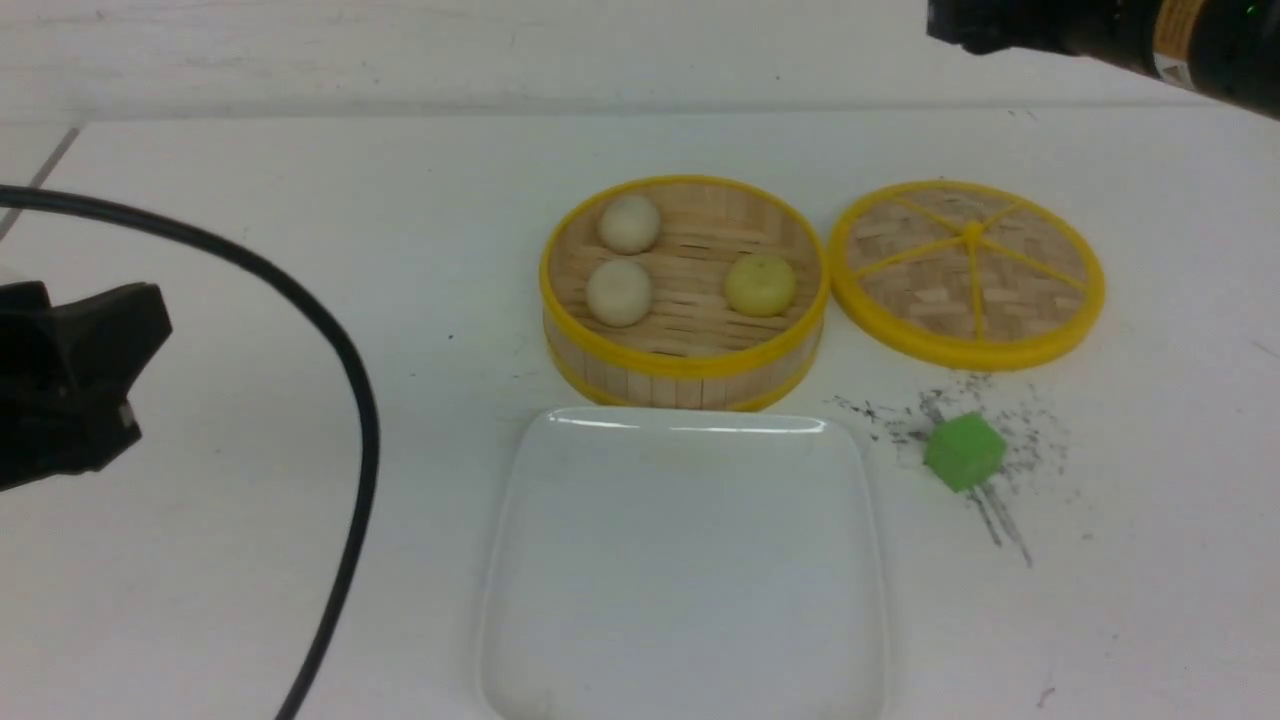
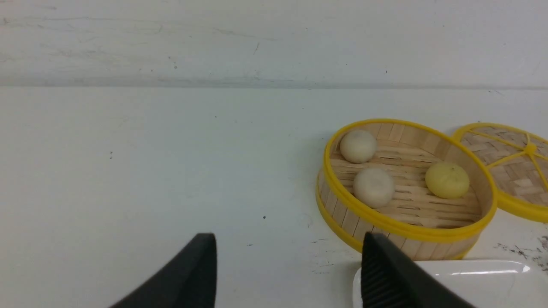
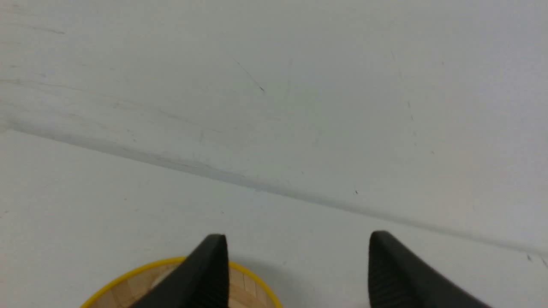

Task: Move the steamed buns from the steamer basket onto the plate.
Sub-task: Use the right arm to grab the steamed stuffed bun that is closest to it

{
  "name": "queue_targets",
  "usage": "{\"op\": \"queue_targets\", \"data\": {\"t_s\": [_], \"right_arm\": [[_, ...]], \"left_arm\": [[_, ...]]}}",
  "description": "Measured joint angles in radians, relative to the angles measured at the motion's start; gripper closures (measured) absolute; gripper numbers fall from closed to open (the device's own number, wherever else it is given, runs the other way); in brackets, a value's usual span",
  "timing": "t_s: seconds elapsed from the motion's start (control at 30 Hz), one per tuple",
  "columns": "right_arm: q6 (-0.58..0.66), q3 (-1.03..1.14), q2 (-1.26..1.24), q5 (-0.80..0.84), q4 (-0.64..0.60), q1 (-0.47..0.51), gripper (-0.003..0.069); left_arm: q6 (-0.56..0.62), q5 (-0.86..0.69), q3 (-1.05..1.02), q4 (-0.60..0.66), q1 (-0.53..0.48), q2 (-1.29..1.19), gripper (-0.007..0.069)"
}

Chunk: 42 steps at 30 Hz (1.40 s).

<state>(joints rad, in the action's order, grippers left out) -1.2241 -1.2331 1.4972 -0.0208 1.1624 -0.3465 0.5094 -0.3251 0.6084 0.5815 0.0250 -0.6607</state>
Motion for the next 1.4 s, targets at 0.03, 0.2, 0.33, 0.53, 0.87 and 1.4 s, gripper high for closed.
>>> {"op": "queue_targets", "data": {"t_s": [0.03, 0.2, 0.33, 0.53, 0.87, 1.4], "right_arm": [[-0.055, 0.003, 0.006, 0.021, 0.031, -0.001, 0.0218], [-0.246, 0.026, 0.008, 0.008, 0.199, -0.027, 0.0218], [-0.333, 0.048, 0.008, -0.048, 0.351, -0.049, 0.0218], [-0.445, 0.053, 0.008, -0.144, 0.541, -0.05, 0.0218], [-0.434, 0.066, 0.008, -0.18, 0.58, -0.05, 0.0218], [-0.917, 0.093, 0.025, -0.131, 0.58, -0.05, 0.0218]], "left_arm": [[0.0, 0.0, 0.0, 0.0, 0.0, 0.0, 0.0162], [0.0, 0.0, 0.0, 0.001, 0.0, 0.0, 0.0162], [0.0, 0.0, 0.0, 0.001, 0.0, 0.0, 0.0162], [0.0, 0.006, 0.0, 0.001, 0.0, 0.0, 0.0162], [0.0, 0.012, 0.0, 0.001, 0.0, 0.0, 0.0162], [0.0, 0.036, 0.0, 0.01, 0.0, 0.0, 0.0162]]}}
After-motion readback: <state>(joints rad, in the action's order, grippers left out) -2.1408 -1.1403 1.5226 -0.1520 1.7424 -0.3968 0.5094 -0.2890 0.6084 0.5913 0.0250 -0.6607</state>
